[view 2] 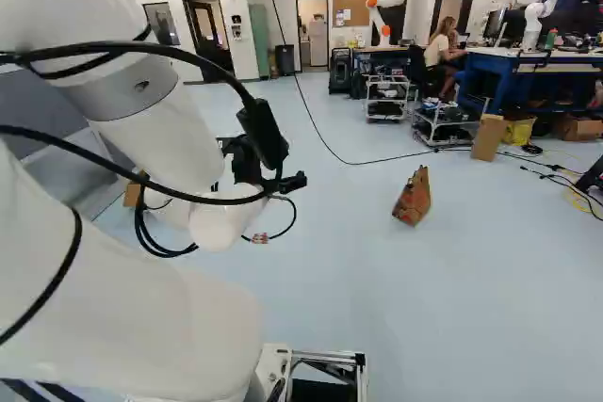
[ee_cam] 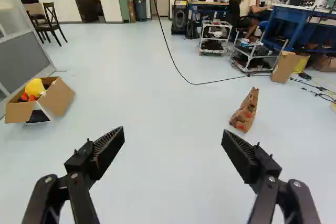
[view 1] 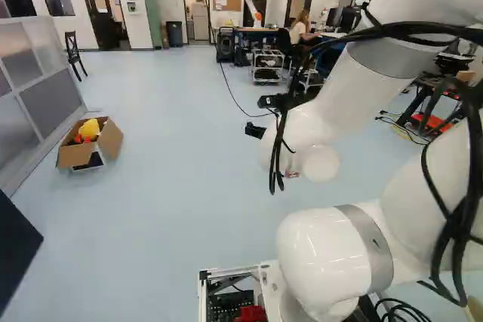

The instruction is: Pick up the grocery bag from the ground

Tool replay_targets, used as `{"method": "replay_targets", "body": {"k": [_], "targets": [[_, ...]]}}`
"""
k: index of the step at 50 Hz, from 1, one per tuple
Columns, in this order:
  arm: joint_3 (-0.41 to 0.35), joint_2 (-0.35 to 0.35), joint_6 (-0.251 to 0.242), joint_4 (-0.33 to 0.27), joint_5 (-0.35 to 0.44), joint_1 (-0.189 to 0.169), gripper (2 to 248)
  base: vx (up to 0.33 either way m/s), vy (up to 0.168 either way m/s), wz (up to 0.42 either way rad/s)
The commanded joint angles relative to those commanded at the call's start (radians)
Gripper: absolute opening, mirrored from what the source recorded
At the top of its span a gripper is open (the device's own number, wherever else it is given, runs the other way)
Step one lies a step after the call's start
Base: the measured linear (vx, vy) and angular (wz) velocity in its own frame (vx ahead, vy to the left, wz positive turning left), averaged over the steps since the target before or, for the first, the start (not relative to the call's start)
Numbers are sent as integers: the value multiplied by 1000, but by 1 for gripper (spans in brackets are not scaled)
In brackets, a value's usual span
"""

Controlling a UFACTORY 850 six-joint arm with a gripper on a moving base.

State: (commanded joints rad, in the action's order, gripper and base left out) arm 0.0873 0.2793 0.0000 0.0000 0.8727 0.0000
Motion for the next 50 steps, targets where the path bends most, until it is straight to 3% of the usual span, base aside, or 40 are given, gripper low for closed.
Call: {"method": "replay_targets", "body": {"k": [50], "targets": [[0,0,0,0,0,0,247,25,-2,34]]}}
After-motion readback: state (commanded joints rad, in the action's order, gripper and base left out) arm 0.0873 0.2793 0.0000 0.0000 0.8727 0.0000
